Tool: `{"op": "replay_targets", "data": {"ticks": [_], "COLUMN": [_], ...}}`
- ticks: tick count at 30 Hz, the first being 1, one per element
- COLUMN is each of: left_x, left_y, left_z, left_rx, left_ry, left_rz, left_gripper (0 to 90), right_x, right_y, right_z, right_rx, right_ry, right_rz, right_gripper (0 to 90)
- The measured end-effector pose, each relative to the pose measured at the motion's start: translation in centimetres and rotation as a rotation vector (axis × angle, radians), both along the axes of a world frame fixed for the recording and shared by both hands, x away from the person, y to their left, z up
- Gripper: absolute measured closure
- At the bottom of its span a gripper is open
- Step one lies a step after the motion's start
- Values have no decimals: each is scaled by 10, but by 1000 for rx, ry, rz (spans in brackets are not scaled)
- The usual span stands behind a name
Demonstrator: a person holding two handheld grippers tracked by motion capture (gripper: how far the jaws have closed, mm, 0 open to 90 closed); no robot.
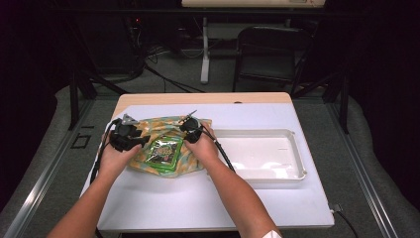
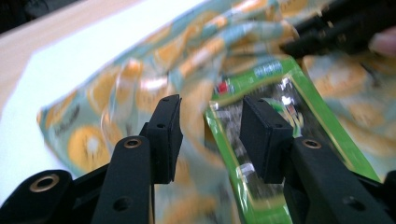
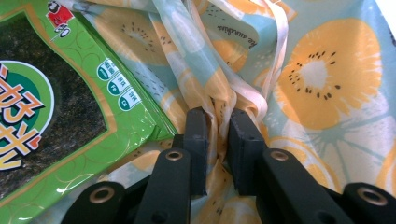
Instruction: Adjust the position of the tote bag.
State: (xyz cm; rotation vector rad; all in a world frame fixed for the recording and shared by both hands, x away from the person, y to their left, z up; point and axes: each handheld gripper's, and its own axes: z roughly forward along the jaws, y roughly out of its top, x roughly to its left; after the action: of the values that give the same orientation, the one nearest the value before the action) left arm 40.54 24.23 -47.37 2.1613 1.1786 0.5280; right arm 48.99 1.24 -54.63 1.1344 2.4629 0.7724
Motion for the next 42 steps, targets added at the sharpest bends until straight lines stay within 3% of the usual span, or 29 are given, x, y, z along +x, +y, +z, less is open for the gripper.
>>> {"op": "replay_targets", "data": {"ticks": [2,4,8,11,16,17,18,19,21,23,27,29,30,35,42], "left_x": [-6,-11,-19,-25,-30,-30,-30,-31,-31,-31,-30,-29,-29,-28,-31], "left_y": [4,7,12,13,15,16,16,16,15,16,14,15,14,17,17], "left_z": [-3,-10,-25,-33,-51,-55,-57,-60,-60,-58,-59,-58,-58,-57,-54], "left_rx": [1,42,75,96,78,72,68,60,55,22,19,9,7,-8,-16], "left_ry": [16,18,52,45,72,89,94,86,59,41,5,0,-6,-9,-24], "left_rz": [9,29,25,34,46,43,45,53,66,67,84,87,95,106,103], "left_gripper": [583,584,601,634,757,823,823,873,891,896,898,897,897,896,894], "right_x": [0,-1,-1,-1,-2,-3,-3,-3,-5,-8,-15,-17,-21,-34,-55], "right_y": [0,0,0,0,0,0,0,-1,0,-1,0,0,-1,-4,-8], "right_z": [0,0,0,0,1,0,0,2,4,9,22,24,33,51,69], "right_rx": [2,5,1,-13,-15,-6,-6,-14,3,14,57,68,68,106,150], "right_ry": [2,-6,-5,-3,-4,-12,-12,-7,-21,-30,-73,-86,-97,-146,-187], "right_rz": [-3,-4,-7,3,1,-2,-2,7,9,14,23,27,42,68,115], "right_gripper": [785,781,780,778,773,763,763,739,711,686,618,609,582,567,585]}}
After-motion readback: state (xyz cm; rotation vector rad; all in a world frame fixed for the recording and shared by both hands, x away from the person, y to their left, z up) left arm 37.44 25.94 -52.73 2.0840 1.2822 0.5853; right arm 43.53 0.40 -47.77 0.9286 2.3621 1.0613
